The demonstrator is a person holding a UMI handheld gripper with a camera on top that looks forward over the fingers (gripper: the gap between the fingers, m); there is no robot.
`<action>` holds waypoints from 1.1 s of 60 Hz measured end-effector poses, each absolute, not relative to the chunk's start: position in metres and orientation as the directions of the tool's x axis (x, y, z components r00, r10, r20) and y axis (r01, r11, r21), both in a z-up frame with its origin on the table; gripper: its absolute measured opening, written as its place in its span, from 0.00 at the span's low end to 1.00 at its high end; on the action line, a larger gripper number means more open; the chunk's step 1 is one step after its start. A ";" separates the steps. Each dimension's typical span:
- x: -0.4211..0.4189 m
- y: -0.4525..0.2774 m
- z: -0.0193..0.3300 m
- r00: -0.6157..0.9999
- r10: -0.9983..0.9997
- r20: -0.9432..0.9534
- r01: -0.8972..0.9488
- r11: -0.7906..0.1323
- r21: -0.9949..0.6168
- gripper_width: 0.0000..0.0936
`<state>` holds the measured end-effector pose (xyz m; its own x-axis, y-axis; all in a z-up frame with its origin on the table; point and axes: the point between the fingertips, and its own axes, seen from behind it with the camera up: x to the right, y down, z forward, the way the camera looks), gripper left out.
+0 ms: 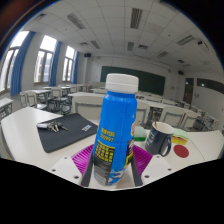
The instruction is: Pour water
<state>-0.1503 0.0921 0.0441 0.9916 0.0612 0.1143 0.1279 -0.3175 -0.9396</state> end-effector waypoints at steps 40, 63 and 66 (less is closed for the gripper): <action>-0.168 0.141 0.131 0.450 0.072 -0.890 -0.823 -0.353 -0.445 0.45; -0.166 0.127 0.188 -0.288 -0.025 -0.957 -0.851 -0.452 0.267 0.45; -0.187 0.115 0.203 -0.304 -0.051 -0.951 -0.844 -0.448 0.294 0.45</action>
